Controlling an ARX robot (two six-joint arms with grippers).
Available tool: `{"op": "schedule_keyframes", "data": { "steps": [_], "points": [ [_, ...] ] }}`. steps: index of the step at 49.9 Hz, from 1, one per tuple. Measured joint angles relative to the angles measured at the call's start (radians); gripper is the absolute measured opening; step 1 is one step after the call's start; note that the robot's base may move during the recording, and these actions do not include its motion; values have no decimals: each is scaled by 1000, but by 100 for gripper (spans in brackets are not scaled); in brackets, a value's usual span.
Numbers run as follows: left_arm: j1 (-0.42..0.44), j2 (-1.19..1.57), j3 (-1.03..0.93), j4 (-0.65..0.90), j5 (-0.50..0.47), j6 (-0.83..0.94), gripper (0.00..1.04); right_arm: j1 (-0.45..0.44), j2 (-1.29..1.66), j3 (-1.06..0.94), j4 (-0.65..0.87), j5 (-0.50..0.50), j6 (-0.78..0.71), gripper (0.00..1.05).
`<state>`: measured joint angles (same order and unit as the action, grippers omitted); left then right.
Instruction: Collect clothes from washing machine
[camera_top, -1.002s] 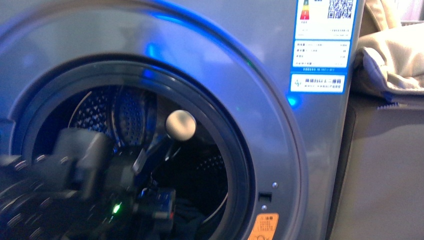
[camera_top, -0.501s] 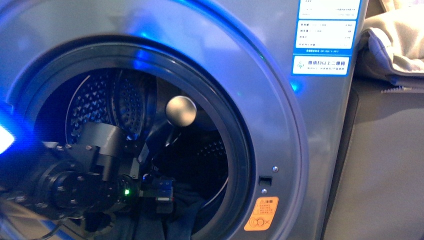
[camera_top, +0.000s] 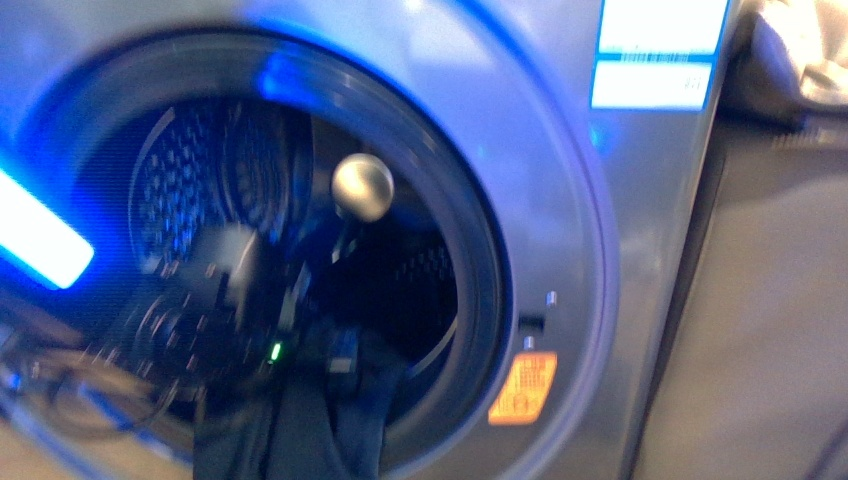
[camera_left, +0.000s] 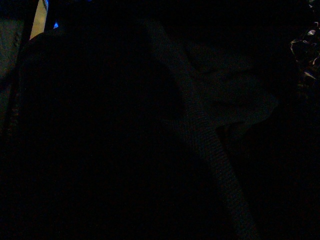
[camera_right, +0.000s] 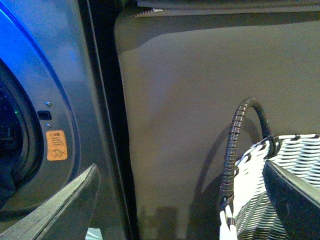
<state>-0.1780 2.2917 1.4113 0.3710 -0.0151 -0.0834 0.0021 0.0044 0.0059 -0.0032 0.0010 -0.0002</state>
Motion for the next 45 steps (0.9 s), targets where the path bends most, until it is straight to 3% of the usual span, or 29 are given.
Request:
{"op": "schedule_keyframes", "data": {
  "steps": [9, 20, 31, 45],
  "points": [
    [-13, 32, 32, -15, -10, 6, 98, 0, 0, 0, 0, 0, 0, 97],
    [-14, 59, 76, -144, -90, 72, 98, 0, 0, 0, 0, 0, 0, 97],
    [-3, 44, 50, -141, -96, 121, 57, 0, 0, 0, 0, 0, 0, 97],
    [-14, -17, -41, -87, -67, 115, 21, 0, 0, 0, 0, 0, 0, 97]
  ]
}}
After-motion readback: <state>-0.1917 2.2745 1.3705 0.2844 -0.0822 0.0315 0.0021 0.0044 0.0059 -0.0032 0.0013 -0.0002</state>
